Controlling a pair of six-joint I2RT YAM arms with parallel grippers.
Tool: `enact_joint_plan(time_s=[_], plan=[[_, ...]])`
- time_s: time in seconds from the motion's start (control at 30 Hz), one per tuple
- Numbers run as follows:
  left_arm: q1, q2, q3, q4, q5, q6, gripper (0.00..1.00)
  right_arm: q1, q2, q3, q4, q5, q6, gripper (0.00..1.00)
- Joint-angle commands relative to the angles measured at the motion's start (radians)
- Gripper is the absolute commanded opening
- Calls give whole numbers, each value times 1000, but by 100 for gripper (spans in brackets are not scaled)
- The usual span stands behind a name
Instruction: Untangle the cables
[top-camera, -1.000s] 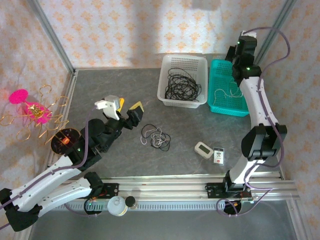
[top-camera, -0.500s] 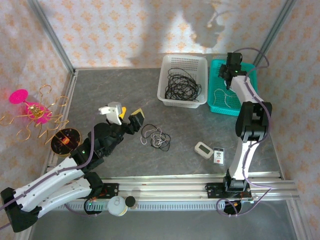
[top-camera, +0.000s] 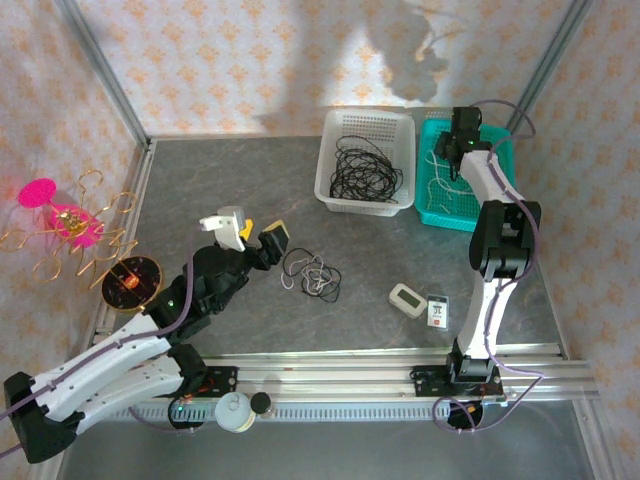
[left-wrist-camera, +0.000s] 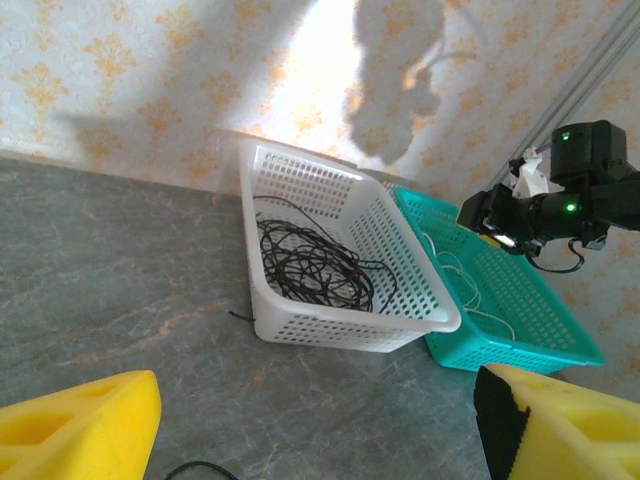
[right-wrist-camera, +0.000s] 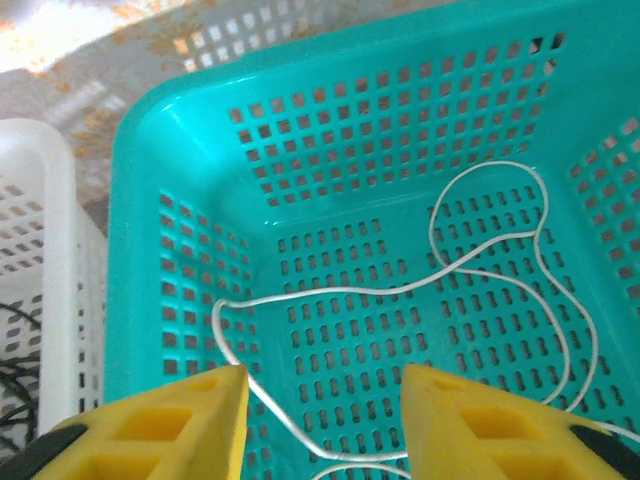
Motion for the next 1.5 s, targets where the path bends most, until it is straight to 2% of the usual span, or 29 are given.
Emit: enact_joint_plan(time_s=[0.0,0.13,0.33,0.43,0.5,0.6,0.7,1.07,1.3,1.47], plan=[[3,48,-28,-34,-16,-44,81,1,-142,-45,-12,-77,44,44],[25,118,-75,-39,-20,-110,79,53,-346,-291,107,-121,73,43],[75,151,-166,-44,38,-247,67,201,-625,-681,257,-127,119,41],[77,176,-209,-58,64,-321,62,295,-712,-837,308,-127,133,39],[77,207,-236,-50,92,-354,54,342,-745,-912,325,-117,140,39],[76,278,-251,-17,141,-375,46,375,-768,-1008,356,-116,162,38],[77,363,-240,29,186,-378,46,379,-764,-1045,368,-120,165,38],[76,592,-148,92,192,-404,47,382,-780,-1065,376,-153,153,37],[75,679,-104,116,204,-398,31,382,-799,-1072,368,-151,151,37],[75,668,-106,106,163,-407,8,382,-806,-1070,362,-145,153,37]])
